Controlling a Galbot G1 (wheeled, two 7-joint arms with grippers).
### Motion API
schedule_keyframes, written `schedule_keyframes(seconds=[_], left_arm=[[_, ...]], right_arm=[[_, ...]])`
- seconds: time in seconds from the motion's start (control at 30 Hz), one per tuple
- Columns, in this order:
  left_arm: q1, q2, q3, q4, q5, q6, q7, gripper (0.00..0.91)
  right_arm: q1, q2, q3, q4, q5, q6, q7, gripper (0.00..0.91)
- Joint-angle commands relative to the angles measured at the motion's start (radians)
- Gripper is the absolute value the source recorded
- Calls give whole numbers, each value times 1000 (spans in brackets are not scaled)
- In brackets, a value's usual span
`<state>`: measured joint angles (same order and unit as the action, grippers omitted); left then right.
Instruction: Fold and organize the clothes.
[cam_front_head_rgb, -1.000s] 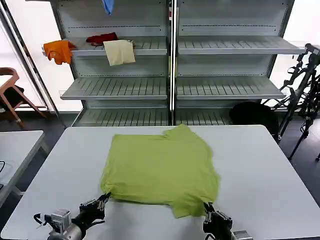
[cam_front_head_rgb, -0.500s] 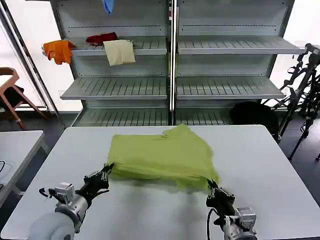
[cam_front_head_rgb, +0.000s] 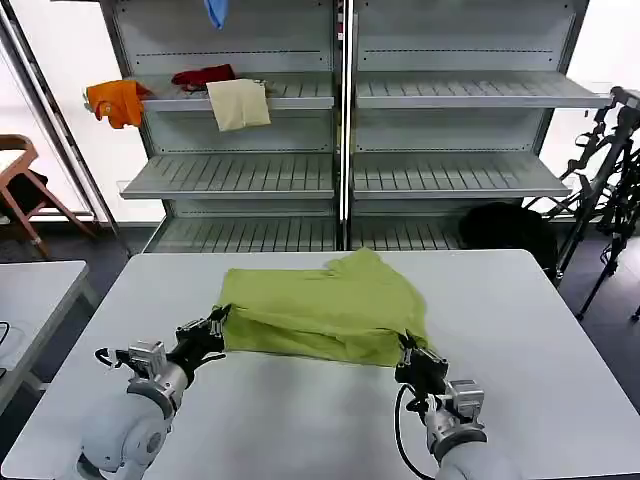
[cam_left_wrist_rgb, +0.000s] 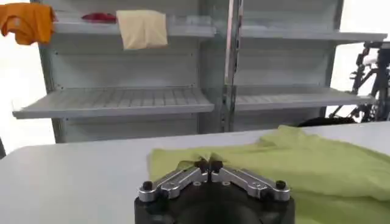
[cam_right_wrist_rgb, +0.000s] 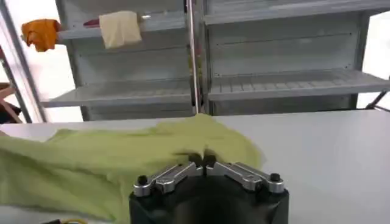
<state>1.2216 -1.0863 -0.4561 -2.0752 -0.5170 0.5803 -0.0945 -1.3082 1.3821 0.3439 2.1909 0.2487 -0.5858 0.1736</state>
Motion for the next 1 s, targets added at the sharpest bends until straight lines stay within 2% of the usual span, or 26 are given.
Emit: schedule_keyframes(seconds=[0.03, 0.43, 0.6, 0.67, 0.7, 0.8, 0.83, 0.87, 0.9, 0.93, 1.0], left_arm=[[22, 6, 6, 27, 97, 0, 23, 10], [51, 20, 3, 79, 165, -1, 59, 10], [31, 4, 11, 93, 166, -2, 59, 10], [16, 1, 13, 96, 163, -2, 60, 91], [8, 0, 16, 98, 163, -2, 60, 242], [-16, -1, 26, 106, 164, -2, 59, 534], [-23, -1, 30, 109, 165, -2, 60, 756], [-28, -1, 34, 110, 166, -2, 60, 816], [-34, -2, 40, 116, 169, -2, 60, 907], [-38, -3, 43, 119, 172, -2, 60, 907], [-44, -7, 47, 124, 177, -3, 58, 907]], right_arm=[[70, -3, -9, -54, 3, 0, -3, 0], [90, -7, -19, -100, -6, 0, -12, 0], [102, -1, -17, -123, -8, 1, -11, 0], [112, 0, -17, -130, -8, 1, -11, 0], [117, 2, -16, -134, -8, 1, -10, 0], [135, 5, -18, -151, -9, 1, -7, 0], [143, 6, -19, -159, -12, 2, -6, 30], [148, 7, -19, -166, -15, 2, -7, 111], [152, 8, -20, -172, -18, 2, -7, 504], [164, 11, -21, -184, -26, 3, -11, 907], [175, 17, -21, -199, -42, 3, -12, 907]])
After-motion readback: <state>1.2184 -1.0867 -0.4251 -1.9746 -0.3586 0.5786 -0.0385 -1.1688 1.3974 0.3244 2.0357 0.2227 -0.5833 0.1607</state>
